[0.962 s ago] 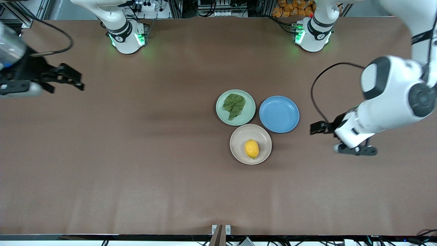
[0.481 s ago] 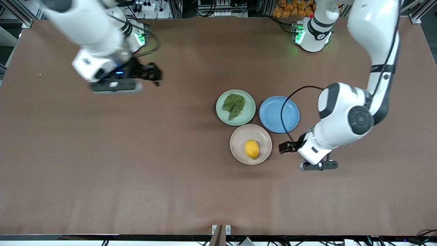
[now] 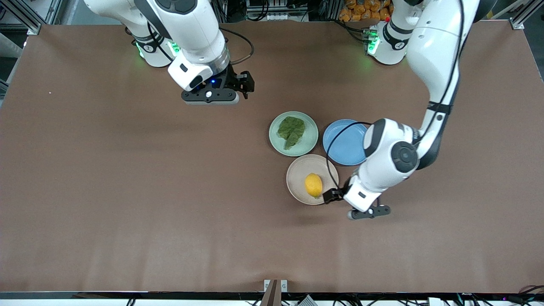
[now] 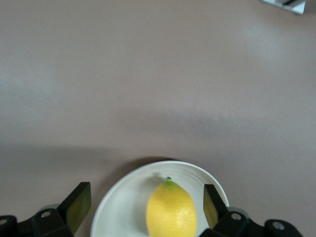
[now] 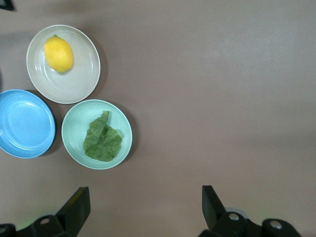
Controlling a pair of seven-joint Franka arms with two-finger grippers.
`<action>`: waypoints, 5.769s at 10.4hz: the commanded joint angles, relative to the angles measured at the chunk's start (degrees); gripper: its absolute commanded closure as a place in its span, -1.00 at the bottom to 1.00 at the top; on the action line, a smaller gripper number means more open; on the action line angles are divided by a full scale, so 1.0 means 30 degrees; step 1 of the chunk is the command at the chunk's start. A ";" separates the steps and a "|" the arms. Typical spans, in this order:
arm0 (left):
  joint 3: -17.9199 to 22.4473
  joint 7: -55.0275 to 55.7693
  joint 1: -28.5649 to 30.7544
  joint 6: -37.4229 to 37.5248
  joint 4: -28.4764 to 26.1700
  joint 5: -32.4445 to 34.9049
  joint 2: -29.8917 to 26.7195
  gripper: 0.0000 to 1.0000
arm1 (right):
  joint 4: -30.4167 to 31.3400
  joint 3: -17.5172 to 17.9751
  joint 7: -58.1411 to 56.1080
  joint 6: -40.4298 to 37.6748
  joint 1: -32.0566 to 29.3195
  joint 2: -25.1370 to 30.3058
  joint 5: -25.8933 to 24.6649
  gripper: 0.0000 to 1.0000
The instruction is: Pick lemon and lettuce from plates
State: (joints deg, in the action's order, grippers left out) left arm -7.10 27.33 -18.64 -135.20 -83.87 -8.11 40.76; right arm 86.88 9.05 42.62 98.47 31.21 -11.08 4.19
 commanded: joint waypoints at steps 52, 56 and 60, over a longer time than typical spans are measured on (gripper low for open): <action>-0.0381 -0.0034 0.5920 0.0241 -1.2876 0.3553 -1.0120 -1.00 | -0.0989 -0.8287 -1.1922 0.5350 -0.5865 -0.7236 -0.1135 -1.00; -0.0972 0.0236 0.5949 0.0270 -1.5925 0.3553 -1.3698 -1.00 | -0.3852 -0.8234 -1.2068 0.0607 -0.5746 -0.5046 -0.0843 -1.00; -0.1207 0.0032 0.5949 0.0415 -1.4243 0.3582 -1.4086 -1.00 | -0.3852 -0.6217 -1.3121 -0.1442 -0.7381 -0.1386 -0.0520 -1.00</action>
State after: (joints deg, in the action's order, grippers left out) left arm -9.95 26.83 -1.37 -134.07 -129.49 2.07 -0.74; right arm 74.01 -13.13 5.29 96.08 12.13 -20.82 1.34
